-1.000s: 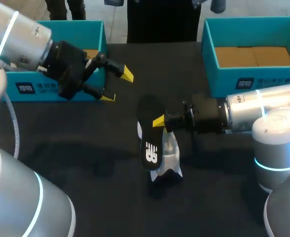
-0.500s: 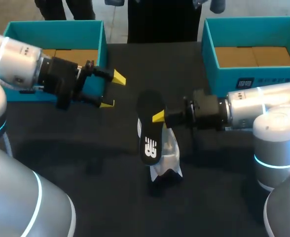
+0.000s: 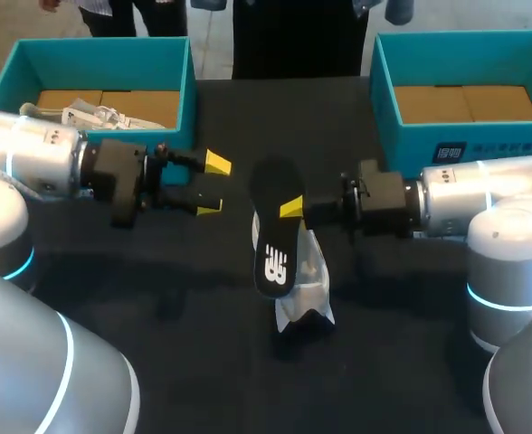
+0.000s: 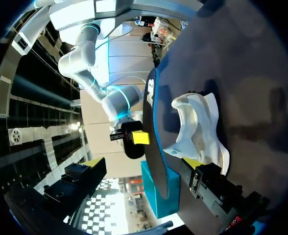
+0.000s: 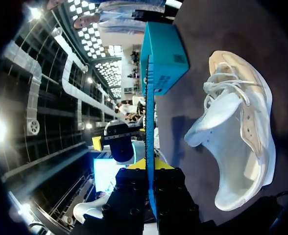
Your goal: Take the shoe out of the shoebox, open the shoe tongue, remove and reinsert the insole, then place the shoe into the shoebox
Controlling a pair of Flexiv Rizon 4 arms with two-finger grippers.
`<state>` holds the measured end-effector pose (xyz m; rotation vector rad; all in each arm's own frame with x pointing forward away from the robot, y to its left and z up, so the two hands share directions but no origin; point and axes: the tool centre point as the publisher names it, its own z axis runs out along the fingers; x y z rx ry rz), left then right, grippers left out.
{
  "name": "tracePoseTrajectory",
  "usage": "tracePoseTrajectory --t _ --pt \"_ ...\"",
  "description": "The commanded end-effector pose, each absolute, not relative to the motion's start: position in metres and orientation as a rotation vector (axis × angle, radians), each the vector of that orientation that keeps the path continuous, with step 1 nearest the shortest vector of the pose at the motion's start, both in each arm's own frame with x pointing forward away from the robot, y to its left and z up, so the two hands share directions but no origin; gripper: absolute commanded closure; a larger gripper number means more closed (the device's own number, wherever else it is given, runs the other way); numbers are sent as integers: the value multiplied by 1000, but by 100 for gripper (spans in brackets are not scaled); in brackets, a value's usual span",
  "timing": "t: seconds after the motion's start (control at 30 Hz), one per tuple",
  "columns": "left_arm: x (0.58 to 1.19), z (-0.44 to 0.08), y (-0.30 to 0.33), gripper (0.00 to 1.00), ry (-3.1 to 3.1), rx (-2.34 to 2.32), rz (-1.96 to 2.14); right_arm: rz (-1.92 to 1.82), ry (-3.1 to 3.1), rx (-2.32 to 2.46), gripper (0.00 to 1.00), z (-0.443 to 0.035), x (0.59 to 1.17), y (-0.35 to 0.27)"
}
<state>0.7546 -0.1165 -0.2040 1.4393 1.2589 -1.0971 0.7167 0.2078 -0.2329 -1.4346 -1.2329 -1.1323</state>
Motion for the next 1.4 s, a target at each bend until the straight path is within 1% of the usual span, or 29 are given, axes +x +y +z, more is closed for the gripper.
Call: tracePoseTrajectory --t 0.03,0.7,0.97,1.4 --pt "752 -208 -122 0 1230 1416 -1100 -1144 -1228 -1442 100 -230 714 208" --pt "749 -209 -128 0 1239 1366 -1107 -1173 -1200 -1454 100 -224 713 207" --pt "750 -223 -147 0 1226 1266 -1194 -1173 -1200 -1454 100 -224 713 207" --pt "759 -225 -162 0 1185 1227 -1200 -1173 -1200 -1454 100 -224 713 207"
